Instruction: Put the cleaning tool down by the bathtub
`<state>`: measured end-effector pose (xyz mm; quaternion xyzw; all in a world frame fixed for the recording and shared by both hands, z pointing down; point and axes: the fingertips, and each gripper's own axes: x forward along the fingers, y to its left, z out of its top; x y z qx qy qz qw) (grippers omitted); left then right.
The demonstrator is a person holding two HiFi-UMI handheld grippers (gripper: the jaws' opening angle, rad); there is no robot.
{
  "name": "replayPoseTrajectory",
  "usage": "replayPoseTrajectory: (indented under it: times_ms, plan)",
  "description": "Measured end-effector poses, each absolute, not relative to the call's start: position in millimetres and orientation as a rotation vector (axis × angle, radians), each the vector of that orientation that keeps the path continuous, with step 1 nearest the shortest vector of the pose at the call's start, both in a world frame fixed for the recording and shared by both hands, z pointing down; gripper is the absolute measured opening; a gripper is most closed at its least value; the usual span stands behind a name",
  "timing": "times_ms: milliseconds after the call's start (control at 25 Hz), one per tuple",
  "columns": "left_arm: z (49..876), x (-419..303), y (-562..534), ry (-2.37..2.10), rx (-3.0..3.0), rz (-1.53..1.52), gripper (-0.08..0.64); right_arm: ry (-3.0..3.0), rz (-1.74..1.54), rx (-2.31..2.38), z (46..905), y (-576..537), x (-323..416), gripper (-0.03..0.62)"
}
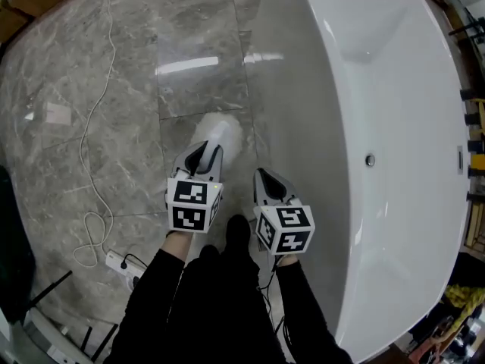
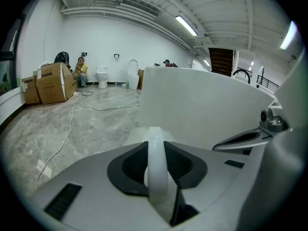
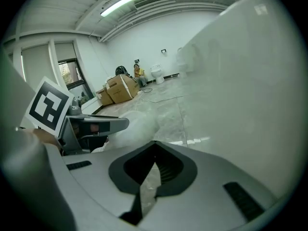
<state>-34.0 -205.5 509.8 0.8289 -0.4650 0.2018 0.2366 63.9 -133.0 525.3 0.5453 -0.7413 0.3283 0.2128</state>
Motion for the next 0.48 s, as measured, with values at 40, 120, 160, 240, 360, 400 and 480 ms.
replayPoseTrajectory:
  times_ms: [40, 120, 160, 240, 360, 400, 480]
  plan:
    - [520.1, -32.5, -208.2, -1.274, 2.278, 0.554, 0.101, -2.057, 0.910, 1.515, 536.2, -134.9, 66.2, 0.000]
    - [540.8, -31.1, -213.6, -1.273, 2.287, 0.558, 0.101, -2.054, 0.906, 1.514, 557.2, -138.5, 69.7, 0.000]
    - [550.9, -30.9, -216.5, -1.274, 2.289, 0.560, 0.101, -2.054, 0.904, 1.511, 566.8, -140.4, 70.8, 0.000]
    - [570.4, -30.3, -222.5, -1.276, 2.290, 0.560, 0.101, -2.053, 0.896, 1.504, 584.6, -143.5, 72.2, 0.000]
    - [596.5, -26.2, -229.6, -1.276, 2.292, 0.554, 0.101, -2.051, 0.886, 1.495, 609.5, -146.3, 75.5, 0.000]
    - [604.4, -24.6, -232.3, -1.277, 2.294, 0.554, 0.101, -2.052, 0.886, 1.494, 617.3, -148.3, 76.7, 0.000]
    - [619.0, -22.2, -237.3, -1.279, 2.297, 0.555, 0.101, -2.056, 0.884, 1.494, 631.4, -153.3, 78.1, 0.000]
